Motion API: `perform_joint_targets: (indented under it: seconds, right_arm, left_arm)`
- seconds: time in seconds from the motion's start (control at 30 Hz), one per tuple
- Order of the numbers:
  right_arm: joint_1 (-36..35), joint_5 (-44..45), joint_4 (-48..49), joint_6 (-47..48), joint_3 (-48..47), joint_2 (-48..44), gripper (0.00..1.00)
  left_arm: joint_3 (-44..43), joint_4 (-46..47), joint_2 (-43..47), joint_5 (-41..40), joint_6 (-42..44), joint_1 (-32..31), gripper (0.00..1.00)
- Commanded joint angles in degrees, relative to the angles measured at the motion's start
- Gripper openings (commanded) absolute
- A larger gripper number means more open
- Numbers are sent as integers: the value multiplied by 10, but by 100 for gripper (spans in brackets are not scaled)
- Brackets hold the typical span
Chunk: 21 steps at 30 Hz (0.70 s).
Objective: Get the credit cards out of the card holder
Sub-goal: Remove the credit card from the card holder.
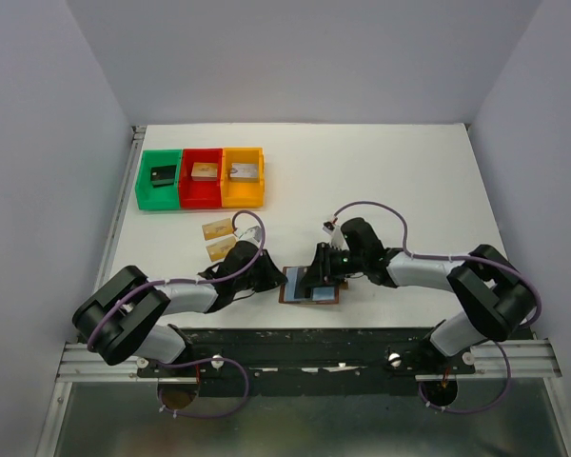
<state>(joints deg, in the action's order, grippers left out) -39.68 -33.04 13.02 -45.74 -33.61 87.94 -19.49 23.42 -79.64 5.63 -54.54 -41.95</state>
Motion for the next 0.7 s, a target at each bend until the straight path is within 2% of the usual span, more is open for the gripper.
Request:
perform_joint_targets:
  seconds: [0.0,0.13,0.3,0.67]
  right_arm:
    - [-3,12,-11,8,-12,-17,37]
    - [-3,18,-13,9,-11,-19,34]
    - [-2,37,-25,6,-8,-24,25]
    - [6,46,-27,5,8,-44,17]
  left_arm:
    - [14,-46,-19,-2,9,3,21]
    - [16,-44,-19,-1,8,4,21]
    - [18,-43,-16,-2,7,5,19]
    - [20,-39,-25,-3,3,6,16]
